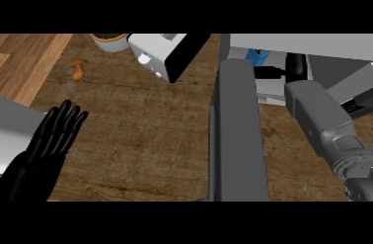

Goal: Pick up the milk, place it into the microwave and close the microwave

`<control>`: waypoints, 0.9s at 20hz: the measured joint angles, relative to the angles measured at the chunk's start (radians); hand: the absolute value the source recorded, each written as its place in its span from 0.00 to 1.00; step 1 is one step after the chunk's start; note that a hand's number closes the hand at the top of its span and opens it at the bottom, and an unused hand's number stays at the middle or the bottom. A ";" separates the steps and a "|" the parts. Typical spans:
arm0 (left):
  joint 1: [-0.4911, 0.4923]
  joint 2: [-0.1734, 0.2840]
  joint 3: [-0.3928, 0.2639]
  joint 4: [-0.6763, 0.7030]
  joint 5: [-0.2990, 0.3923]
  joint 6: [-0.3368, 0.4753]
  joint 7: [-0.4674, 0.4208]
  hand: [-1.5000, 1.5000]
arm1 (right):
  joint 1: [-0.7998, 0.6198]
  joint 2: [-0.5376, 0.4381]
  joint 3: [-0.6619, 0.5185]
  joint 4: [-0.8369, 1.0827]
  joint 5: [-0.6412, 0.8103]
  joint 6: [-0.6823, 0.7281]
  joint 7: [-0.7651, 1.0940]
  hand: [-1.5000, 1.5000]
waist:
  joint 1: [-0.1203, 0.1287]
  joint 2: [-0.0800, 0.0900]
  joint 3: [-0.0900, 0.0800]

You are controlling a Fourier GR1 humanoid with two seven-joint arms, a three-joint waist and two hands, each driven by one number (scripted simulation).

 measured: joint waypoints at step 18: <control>0.010 -0.004 -0.103 0.087 -0.051 -0.011 -0.035 0.00 | 0.153 0.063 -0.053 -0.024 -0.057 0.209 -0.165 0.00 | -0.065 -0.030 -0.003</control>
